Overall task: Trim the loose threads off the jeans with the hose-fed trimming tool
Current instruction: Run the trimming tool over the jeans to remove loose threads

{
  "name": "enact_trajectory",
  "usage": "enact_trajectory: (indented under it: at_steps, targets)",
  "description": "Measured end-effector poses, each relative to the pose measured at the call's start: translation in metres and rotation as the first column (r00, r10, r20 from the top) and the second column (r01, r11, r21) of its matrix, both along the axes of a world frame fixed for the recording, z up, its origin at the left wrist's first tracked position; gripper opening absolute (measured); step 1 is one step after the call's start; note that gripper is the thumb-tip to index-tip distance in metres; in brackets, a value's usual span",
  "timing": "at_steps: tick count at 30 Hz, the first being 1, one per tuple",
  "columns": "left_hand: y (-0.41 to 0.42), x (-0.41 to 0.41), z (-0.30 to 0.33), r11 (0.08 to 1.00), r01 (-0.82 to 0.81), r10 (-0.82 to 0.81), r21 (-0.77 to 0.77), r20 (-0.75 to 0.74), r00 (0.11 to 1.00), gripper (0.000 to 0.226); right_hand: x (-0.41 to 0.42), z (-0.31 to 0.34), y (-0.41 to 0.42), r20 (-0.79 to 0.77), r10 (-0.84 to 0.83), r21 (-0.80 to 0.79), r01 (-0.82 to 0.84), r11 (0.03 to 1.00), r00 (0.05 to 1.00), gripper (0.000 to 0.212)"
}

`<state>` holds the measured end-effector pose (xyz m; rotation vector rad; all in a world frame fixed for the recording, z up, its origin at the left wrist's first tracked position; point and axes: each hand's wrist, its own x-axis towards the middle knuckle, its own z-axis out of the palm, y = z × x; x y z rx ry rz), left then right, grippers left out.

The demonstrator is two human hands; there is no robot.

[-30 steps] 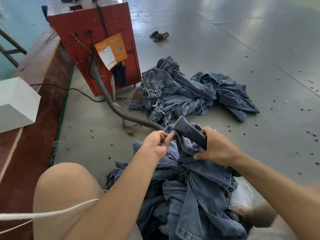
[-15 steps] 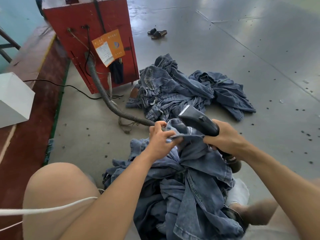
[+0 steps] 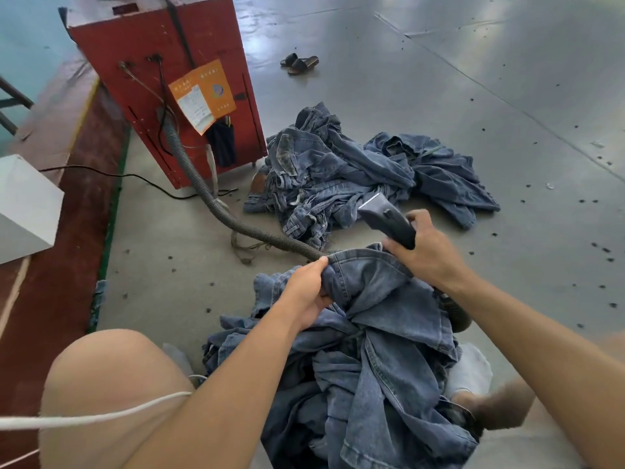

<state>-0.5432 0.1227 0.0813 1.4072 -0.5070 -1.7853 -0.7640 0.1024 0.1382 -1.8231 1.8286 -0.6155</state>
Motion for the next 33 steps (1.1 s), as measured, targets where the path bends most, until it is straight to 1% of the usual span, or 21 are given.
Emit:
enact_trajectory:
  at_steps: [2,4,6,7,9,11,13,15,16,18,20,21,23,25,26,27,29,31,33]
  targets:
    - [-0.001,0.0,0.001,1.0,-0.002,0.001,0.01,0.033,0.999,0.031,-0.006,0.023,0.006,0.013,0.058,-0.146,-0.055,0.988,0.998,0.038]
    - [-0.003,-0.001,0.0,1.0,-0.004,0.004,-0.006,0.06,0.998,0.03,-0.016,0.048,0.014,0.075,0.123,-0.204,-0.105,0.973,0.99,0.031]
    - [-0.006,0.0,0.001,1.0,-0.012,0.013,-0.018,0.073,0.997,0.029,-0.023,0.064,0.027,0.095,0.223,-0.157,-0.207,0.966,0.97,0.03]
    - [-0.007,0.001,0.002,1.0,-0.021,0.022,-0.015,0.054,0.998,0.028,-0.024,0.066,0.032,0.062,0.27,-0.111,-0.263,0.958,0.961,0.03]
    - [-0.006,0.002,0.006,0.999,-0.037,0.037,0.006,-0.03,0.999,0.026,-0.021,0.058,0.039,-0.072,0.336,0.0,-0.337,0.942,0.939,0.024]
    - [-0.004,0.003,0.009,1.0,-0.008,0.009,0.002,-0.131,0.991,0.028,-0.017,0.044,0.037,-0.19,0.34,0.084,-0.33,0.94,0.921,0.02]
    - [-0.001,0.003,0.01,0.999,0.031,-0.033,-0.014,-0.203,0.979,0.036,-0.014,0.037,0.028,-0.228,0.304,0.119,-0.283,0.952,0.925,0.021]
    - [0.003,0.003,0.01,0.999,0.053,-0.055,-0.012,-0.262,0.964,0.041,-0.011,0.036,0.019,-0.166,0.29,0.13,-0.271,0.954,0.942,0.022]
    - [0.004,0.002,0.01,0.998,0.069,-0.07,-0.014,-0.272,0.96,0.041,-0.009,0.036,0.016,-0.128,0.282,0.108,-0.27,0.957,0.951,0.022]
    - [0.006,0.0,0.01,0.992,0.116,-0.123,-0.044,-0.245,0.962,0.039,-0.006,0.038,0.013,-0.07,0.25,0.026,-0.249,0.968,0.966,0.021]
    - [0.006,0.002,0.01,0.991,0.117,-0.127,-0.058,-0.225,0.966,0.036,-0.01,0.045,0.011,0.026,0.213,-0.005,-0.213,0.977,0.977,0.023]
    - [0.005,0.005,0.009,0.994,0.095,-0.104,-0.05,-0.235,0.966,0.035,-0.015,0.051,0.009,0.088,0.209,0.011,-0.211,0.977,0.974,0.022]
    - [0.001,0.011,0.009,0.998,0.042,-0.05,-0.036,-0.27,0.962,0.031,-0.029,0.062,0.008,0.17,0.247,0.08,-0.263,0.961,0.954,0.017]
    - [-0.001,0.013,0.009,0.999,0.029,-0.039,-0.038,-0.282,0.959,0.031,-0.033,0.066,0.01,0.181,0.313,0.181,-0.345,0.921,0.932,0.015]
    - [0.0,0.01,0.01,0.998,0.041,-0.054,-0.05,-0.286,0.957,0.032,-0.029,0.064,0.012,0.152,0.348,0.226,-0.375,0.899,0.925,0.015]
    - [0.003,0.008,0.009,0.996,0.059,-0.075,-0.062,-0.296,0.952,0.034,-0.022,0.058,0.014,0.088,0.382,0.25,-0.391,0.886,0.92,0.016]
    - [0.007,0.004,0.005,0.994,0.087,-0.102,-0.059,-0.339,0.935,0.036,-0.007,0.046,0.013,-0.075,0.395,0.215,-0.372,0.903,0.915,0.02]
    - [0.009,0.009,0.005,0.996,0.083,-0.091,-0.037,-0.389,0.917,0.036,0.001,0.038,0.01,-0.119,0.308,0.124,-0.294,0.948,0.944,0.025]
    - [0.006,0.014,0.006,0.998,0.061,-0.062,-0.015,-0.379,0.923,0.039,-0.002,0.035,0.005,-0.122,0.191,0.041,-0.188,0.981,0.974,0.029]
